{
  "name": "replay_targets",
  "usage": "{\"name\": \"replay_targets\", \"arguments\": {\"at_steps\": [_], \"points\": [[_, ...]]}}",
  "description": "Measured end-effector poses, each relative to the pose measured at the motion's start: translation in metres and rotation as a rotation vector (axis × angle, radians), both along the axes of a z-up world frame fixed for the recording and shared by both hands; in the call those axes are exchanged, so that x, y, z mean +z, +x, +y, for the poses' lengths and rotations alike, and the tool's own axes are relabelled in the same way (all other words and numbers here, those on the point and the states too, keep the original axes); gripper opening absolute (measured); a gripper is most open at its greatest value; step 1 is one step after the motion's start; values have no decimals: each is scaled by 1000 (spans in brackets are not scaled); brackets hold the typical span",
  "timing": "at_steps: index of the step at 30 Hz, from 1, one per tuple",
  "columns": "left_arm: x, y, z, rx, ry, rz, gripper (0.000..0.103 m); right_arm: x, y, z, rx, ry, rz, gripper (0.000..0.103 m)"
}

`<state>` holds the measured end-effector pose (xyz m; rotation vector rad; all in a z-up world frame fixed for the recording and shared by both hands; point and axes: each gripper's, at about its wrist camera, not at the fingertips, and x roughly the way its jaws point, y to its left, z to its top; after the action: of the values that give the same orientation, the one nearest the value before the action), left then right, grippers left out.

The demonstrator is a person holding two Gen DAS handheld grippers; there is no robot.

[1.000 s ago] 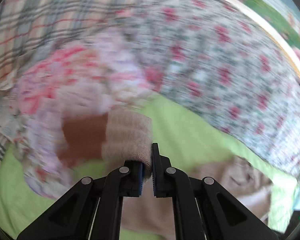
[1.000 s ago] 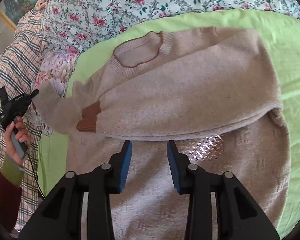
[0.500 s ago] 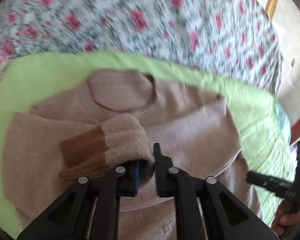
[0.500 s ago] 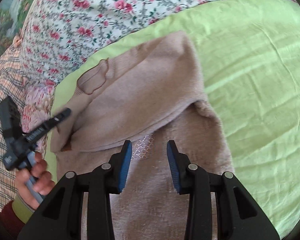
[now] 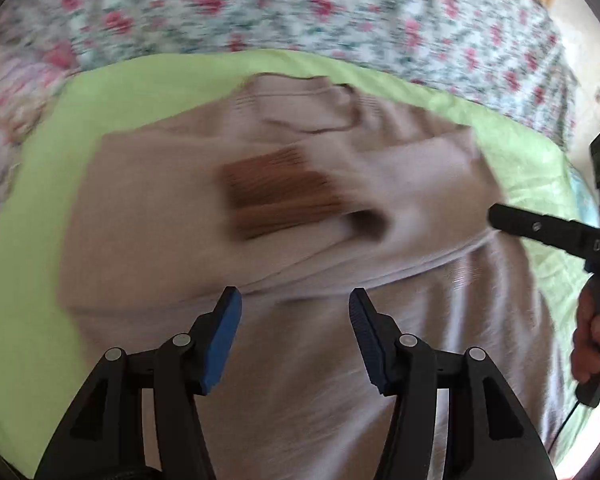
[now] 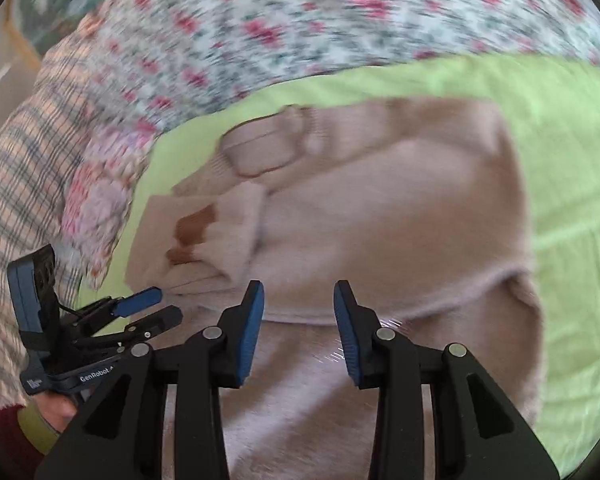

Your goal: Fold small clothes

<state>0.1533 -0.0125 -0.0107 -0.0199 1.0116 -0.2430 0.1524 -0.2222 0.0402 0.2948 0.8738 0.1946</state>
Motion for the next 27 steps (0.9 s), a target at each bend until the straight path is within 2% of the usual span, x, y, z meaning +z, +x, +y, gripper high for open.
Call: {"name": "replay_targets", "arguments": {"at_steps": [2, 4, 6, 9, 11, 12, 13, 14, 17, 19, 21, 23, 25, 27], "points": [[-3, -5, 35, 89, 32, 0, 57, 3, 15, 34, 94, -105, -27, 40], [-10, -2, 71, 180, 53, 24, 57, 0, 26, 63, 171, -215, -52, 48], [-19, 3, 102, 260, 70, 46, 56, -8, 38, 92, 250, -350, -81, 50], [-29, 17, 123, 308, 63, 63, 56, -23, 54, 118, 282, -513, -94, 50], [-33, 26, 122, 310, 46, 67, 56, -31, 67, 123, 277, -557, -93, 50], [-35, 32, 119, 309, 38, 69, 56, -30, 70, 122, 260, -545, -91, 40], [-36, 37, 116, 310, 40, 71, 56, -27, 73, 116, 229, -510, -83, 24], [-39, 38, 113, 312, 47, 71, 56, -21, 74, 105, 183, -458, -79, 13], [-40, 44, 109, 333, 52, 71, 55, 4, 55, 53, 6, -238, -116, 12], [-40, 43, 110, 347, 45, 69, 54, 7, 37, 13, -115, -104, -119, 12], [-40, 46, 103, 356, 49, 71, 53, -6, 16, -40, -269, 54, -92, 11], [-42, 47, 98, 341, 32, 79, 54, -25, 6, -70, -338, 123, -31, 11], [-42, 47, 88, 331, 62, 75, 53, -43, 3, -83, -348, 187, 31, 12], [-42, 47, 81, 334, 91, 70, 50, -53, -2, -89, -364, 211, 70, 16]]}}
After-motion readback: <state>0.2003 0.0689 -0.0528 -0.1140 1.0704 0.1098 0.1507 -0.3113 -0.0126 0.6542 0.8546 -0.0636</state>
